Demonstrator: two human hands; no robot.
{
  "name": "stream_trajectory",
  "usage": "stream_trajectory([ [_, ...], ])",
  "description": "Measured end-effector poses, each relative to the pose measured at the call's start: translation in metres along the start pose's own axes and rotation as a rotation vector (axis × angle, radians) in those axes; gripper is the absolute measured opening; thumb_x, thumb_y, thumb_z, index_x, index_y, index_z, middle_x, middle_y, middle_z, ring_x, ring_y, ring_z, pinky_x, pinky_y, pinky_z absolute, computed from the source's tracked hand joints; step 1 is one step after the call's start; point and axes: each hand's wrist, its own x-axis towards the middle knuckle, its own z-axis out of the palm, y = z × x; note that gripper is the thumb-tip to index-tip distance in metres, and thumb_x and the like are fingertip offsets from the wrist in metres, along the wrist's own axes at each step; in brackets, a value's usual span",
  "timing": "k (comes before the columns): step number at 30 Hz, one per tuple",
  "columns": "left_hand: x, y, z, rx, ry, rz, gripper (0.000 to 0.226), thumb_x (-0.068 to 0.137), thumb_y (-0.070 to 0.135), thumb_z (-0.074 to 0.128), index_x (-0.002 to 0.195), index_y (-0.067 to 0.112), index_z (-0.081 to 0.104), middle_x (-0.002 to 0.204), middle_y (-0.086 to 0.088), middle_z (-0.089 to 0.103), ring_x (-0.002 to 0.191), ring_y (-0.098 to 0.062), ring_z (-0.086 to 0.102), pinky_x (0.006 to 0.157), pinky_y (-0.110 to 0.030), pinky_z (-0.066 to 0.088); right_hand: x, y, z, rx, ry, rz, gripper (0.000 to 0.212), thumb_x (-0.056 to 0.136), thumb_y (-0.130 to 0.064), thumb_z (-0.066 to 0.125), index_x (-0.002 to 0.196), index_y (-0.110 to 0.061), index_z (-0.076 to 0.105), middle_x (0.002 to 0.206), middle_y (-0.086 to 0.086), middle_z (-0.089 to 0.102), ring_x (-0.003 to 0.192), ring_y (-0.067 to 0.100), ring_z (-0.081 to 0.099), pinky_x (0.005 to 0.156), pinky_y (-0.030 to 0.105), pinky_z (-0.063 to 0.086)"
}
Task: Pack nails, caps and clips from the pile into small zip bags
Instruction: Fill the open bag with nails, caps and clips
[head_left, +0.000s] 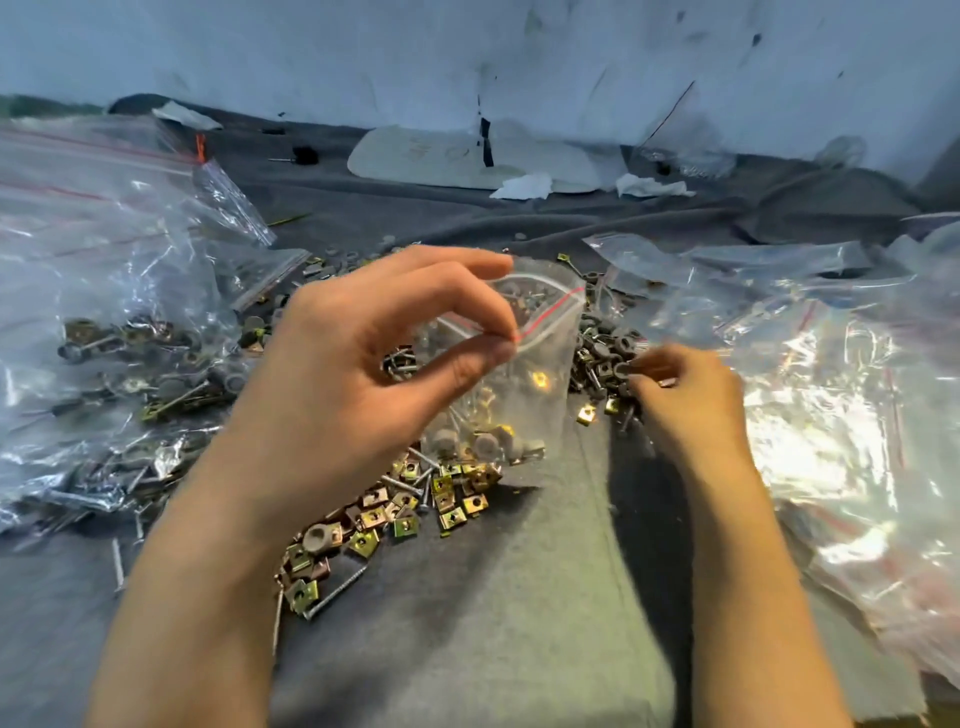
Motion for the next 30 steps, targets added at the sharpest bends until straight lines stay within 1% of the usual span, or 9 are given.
stream_trajectory([
  [3, -0.001, -0.001, -0.003, 0.003, 0.014, -0.005, 0.013, 0.084, 0.031, 0.062, 0.095, 0.026, 0.067, 0.126, 0.006, 0.064, 0.121, -0.013, 0.059, 0.103, -0.035, 0.048, 0.003, 0.004, 0.009, -0.098, 0.017, 0.07, 0.015, 0.085, -0.013, 0.065, 0.097, -0.019, 0.072, 0.097, 0.009, 0.071, 0.089, 0.027, 0.063, 0.072, 0.029, 0.043],
  [9, -0.001, 0.001, -0.003, 0.041, 0.012, -0.004, 0.016, 0.084, 0.033, 0.061, 0.095, 0.024, 0.067, 0.126, 0.007, 0.063, 0.12, -0.01, 0.059, 0.102, -0.036, 0.049, 0.004, 0.002, 0.015, -0.119, 0.061, 0.125, 0.01, 0.081, -0.02, 0.072, 0.082, -0.024, 0.064, 0.09, 0.005, 0.069, 0.074, 0.021, 0.054, 0.064, 0.027, 0.036],
  [14, -0.001, 0.002, -0.003, 0.018, -0.001, -0.012, 0.016, 0.083, 0.033, 0.061, 0.094, 0.025, 0.068, 0.126, 0.006, 0.063, 0.12, -0.011, 0.059, 0.101, -0.036, 0.05, 0.001, -0.004, 0.005, 0.076, 0.12, 0.076, 0.014, 0.083, -0.007, 0.066, 0.088, -0.02, 0.063, 0.094, 0.006, 0.069, 0.081, 0.021, 0.062, 0.073, 0.033, 0.051],
  [17, 0.0, 0.002, 0.0, 0.009, -0.002, 0.002, 0.014, 0.083, 0.031, 0.062, 0.092, 0.024, 0.069, 0.125, 0.004, 0.064, 0.118, -0.015, 0.061, 0.102, -0.039, 0.048, -0.011, -0.025, -0.018, 0.575, 0.086, -0.062, 0.018, 0.081, 0.001, 0.068, 0.08, -0.017, 0.064, 0.082, 0.008, 0.07, 0.074, 0.018, 0.063, 0.076, 0.034, 0.055],
  [19, 0.0, 0.002, 0.004, 0.008, -0.002, 0.013, 0.013, 0.084, 0.03, 0.062, 0.092, 0.022, 0.069, 0.123, 0.003, 0.065, 0.118, -0.016, 0.061, 0.102, -0.042, 0.048, -0.024, -0.043, -0.036, 0.845, 0.029, -0.238, 0.017, 0.078, 0.001, 0.07, 0.08, -0.015, 0.066, 0.074, 0.004, 0.07, 0.071, 0.018, 0.064, 0.073, 0.03, 0.055],
  [21, 0.001, 0.002, 0.007, -0.003, -0.015, 0.014, 0.013, 0.084, 0.028, 0.062, 0.092, 0.021, 0.069, 0.124, 0.002, 0.065, 0.119, -0.016, 0.061, 0.103, -0.042, 0.047, -0.038, -0.062, -0.047, 0.922, -0.019, -0.425, 0.015, 0.075, -0.005, 0.073, 0.083, -0.016, 0.066, 0.075, 0.001, 0.072, 0.074, 0.018, 0.067, 0.074, 0.028, 0.055],
  [25, 0.003, 0.002, 0.011, 0.002, -0.056, 0.029, 0.017, 0.085, 0.027, 0.061, 0.095, 0.016, 0.069, 0.124, 0.0, 0.064, 0.121, -0.014, 0.059, 0.104, -0.042, 0.046, -0.054, -0.082, -0.048, 0.806, -0.116, -0.677, 0.02, 0.08, 0.001, 0.069, 0.091, -0.015, 0.064, 0.086, -0.001, 0.07, 0.085, 0.02, 0.069, 0.076, 0.024, 0.051],
  [27, 0.003, 0.002, 0.012, 0.006, -0.057, 0.032, 0.017, 0.085, 0.027, 0.061, 0.095, 0.015, 0.069, 0.124, 0.001, 0.064, 0.121, -0.013, 0.059, 0.103, -0.041, 0.047, -0.05, -0.079, -0.048, 0.791, -0.06, -0.673, 0.023, 0.083, -0.001, 0.066, 0.098, -0.018, 0.063, 0.093, 0.001, 0.07, 0.092, 0.017, 0.069, 0.076, 0.022, 0.05],
  [30, 0.002, 0.002, 0.01, 0.002, -0.035, 0.025, 0.016, 0.085, 0.027, 0.061, 0.095, 0.017, 0.069, 0.124, 0.001, 0.064, 0.12, -0.014, 0.06, 0.103, -0.041, 0.047, -0.029, -0.059, -0.044, 0.8, 0.217, -0.509, 0.018, 0.084, -0.009, 0.063, 0.094, -0.024, 0.066, 0.089, 0.003, 0.071, 0.087, 0.016, 0.068, 0.075, 0.026, 0.052],
])
